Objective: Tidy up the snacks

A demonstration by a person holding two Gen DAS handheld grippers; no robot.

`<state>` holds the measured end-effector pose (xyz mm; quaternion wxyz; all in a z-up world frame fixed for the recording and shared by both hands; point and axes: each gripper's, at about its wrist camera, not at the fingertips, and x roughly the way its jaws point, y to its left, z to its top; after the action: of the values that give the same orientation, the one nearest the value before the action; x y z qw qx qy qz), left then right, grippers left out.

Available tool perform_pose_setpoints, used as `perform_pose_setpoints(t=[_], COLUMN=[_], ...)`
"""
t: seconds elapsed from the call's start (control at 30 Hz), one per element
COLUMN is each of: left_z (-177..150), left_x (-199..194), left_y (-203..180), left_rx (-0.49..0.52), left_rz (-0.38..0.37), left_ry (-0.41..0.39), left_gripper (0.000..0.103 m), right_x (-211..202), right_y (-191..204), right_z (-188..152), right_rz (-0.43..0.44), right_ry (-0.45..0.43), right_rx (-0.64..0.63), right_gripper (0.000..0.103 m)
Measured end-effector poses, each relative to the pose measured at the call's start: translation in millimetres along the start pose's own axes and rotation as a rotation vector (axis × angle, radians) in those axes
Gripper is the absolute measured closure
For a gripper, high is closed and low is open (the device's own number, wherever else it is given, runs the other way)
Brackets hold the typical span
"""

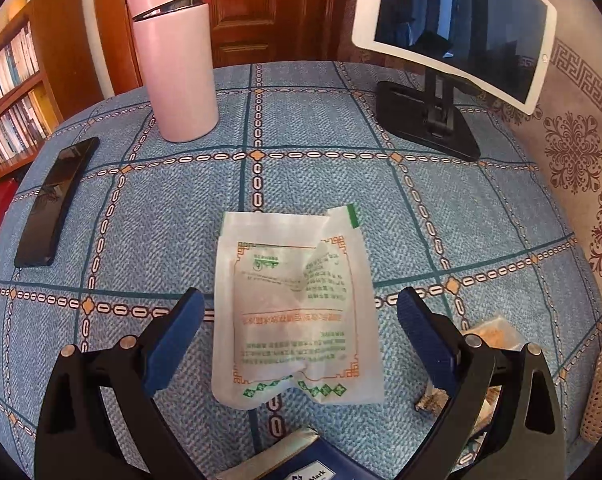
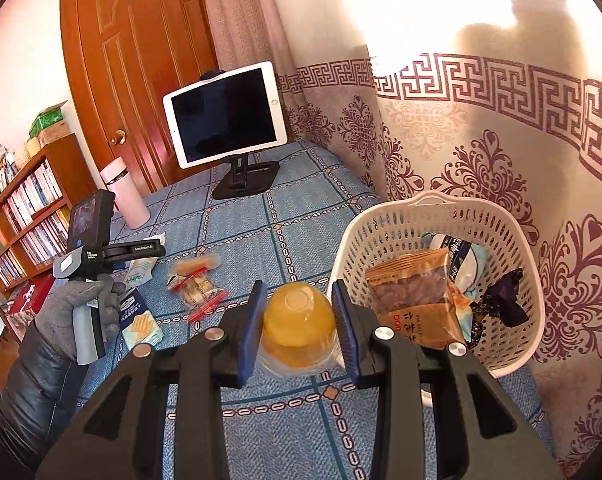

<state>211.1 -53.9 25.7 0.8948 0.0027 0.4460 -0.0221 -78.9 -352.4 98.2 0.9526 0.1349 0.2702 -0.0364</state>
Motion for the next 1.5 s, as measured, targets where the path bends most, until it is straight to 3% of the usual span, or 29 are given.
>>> perform_pose_setpoints(t=[0.13,0.2,0.27,0.33,0.43,0.8,0.83,0.9,1.0,1.07,1.1,1.17,1.23,1.4,1.5], left_z=[1,1,1,1,2,-5,-6,-5,-4,-3,-2,-1,-2,-4,-6], left_x=[17,15,13,9,0,-36,-41,-50,-64,-67,-67,-63,-59,-44,-36], left_y=[12,12,12,13,21,21,20,20,19,21,22,26,28,25,14], left_rx=[-0.038,-0.027,-0.021,-0.021,-0.054,-0.072,-0.071,-0.075,-0.069,-0.081,-0.092,-0.114,-0.123,-0.134,-0.107], left_rz=[-0.015,-0.019,-0.023,-0.02,-0.072,-0.124,-0.128,-0.161,-0.168,-0.17,-0.174,-0.181,-0.149,-0.165,-0.172], left_ry=[0.05,0.035,0.024,0.015,-0.006,-0.057,-0.066,-0.08,-0.111,-0.111,-0.104,-0.085,-0.085,-0.038,-0.015], left_gripper=[0.005,0.008,0.018,0.038,0.057,0.07,0.086,0.089,0.089,0.089,0.086,0.067,0.036,0.015,0.012], right_x=[-4,-7,-9,-11,-13,-24,-23,-21,-14,-13,-13,-14,-16,-20,-21], right_y=[-11,-16,-21,-25,-32,-62,-64,-68,-73,-76,-77,-76,-72,-62,-61], right_z=[5,7,7,7,8,18,19,20,17,14,13,12,12,11,10], right_rz=[-0.023,-0.035,-0.047,-0.058,-0.078,-0.163,-0.169,-0.186,-0.226,-0.246,-0.247,-0.252,-0.253,-0.238,-0.232], right_ry=[-0.022,-0.034,-0.044,-0.052,-0.063,-0.108,-0.108,-0.107,-0.085,-0.09,-0.095,-0.1,-0.108,-0.122,-0.121], right_rx=[0.02,0.03,0.041,0.048,0.056,0.096,0.099,0.098,0.102,0.108,0.115,0.109,0.093,0.071,0.07], right_gripper=[0.069,0.069,0.069,0.069,0.069,0.069,0.069,0.069,0.067,0.055,0.054,0.054,0.054,0.054,0.054])
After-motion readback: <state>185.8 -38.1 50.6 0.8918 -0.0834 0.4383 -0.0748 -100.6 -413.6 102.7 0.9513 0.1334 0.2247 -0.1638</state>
